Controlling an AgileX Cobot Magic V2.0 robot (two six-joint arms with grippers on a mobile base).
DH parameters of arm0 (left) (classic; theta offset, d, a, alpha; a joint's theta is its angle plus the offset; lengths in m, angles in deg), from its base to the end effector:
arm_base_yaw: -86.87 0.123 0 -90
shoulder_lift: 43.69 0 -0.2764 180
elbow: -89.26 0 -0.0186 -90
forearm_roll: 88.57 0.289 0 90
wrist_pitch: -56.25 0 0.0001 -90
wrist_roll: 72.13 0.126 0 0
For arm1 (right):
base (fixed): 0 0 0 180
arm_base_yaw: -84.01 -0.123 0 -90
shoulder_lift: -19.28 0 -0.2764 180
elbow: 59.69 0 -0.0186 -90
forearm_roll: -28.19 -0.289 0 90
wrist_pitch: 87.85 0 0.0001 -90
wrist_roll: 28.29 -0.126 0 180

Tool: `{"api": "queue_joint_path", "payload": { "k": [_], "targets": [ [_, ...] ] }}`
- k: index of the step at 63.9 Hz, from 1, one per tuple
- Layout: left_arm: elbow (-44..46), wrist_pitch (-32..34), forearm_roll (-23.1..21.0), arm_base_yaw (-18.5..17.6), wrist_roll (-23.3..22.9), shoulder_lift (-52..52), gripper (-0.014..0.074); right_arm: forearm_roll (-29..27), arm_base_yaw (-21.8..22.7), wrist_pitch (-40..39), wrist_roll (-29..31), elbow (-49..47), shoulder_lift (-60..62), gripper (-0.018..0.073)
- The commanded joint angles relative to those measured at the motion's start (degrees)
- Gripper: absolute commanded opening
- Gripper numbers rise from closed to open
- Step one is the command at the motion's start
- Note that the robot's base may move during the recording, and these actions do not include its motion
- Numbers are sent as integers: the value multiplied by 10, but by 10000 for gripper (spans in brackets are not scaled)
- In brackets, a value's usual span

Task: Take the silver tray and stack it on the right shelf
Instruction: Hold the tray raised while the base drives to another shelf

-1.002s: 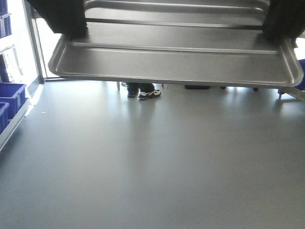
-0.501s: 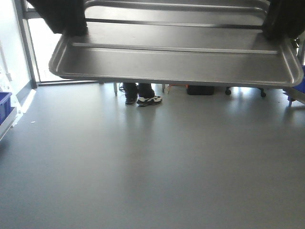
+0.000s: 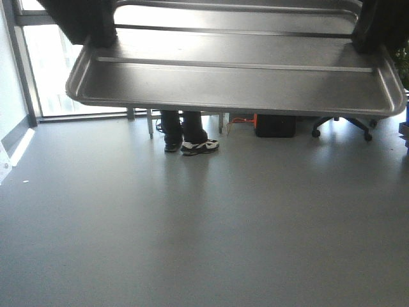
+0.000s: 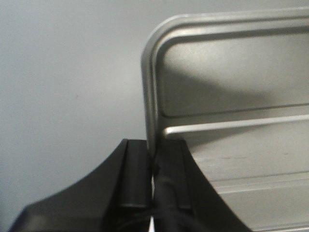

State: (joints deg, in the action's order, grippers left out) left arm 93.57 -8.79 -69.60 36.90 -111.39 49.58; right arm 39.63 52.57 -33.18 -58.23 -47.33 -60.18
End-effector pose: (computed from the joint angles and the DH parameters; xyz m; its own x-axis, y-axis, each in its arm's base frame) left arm 0.2596 -0.2513 0.3157 -0.8223 0.2136 -0.5274 0.2582 0.9660 -0.0113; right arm 0.2738 0.1435 0.3011 -0.8222 -0.0458 -0.5674 -0.1226 0.9876 0.0980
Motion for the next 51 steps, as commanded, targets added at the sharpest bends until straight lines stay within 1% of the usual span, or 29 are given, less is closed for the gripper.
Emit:
{"api": "queue_joint_path", "payload": {
  "k": [1,51],
  "targets": [
    [19,25,-1,-8,14,-21,-94,4,-1,-50,15,-25,18,57],
    [19,25,-1,-8,14,-21,-94,4,-1,-50,15,-25,18,57]
  ]
}}
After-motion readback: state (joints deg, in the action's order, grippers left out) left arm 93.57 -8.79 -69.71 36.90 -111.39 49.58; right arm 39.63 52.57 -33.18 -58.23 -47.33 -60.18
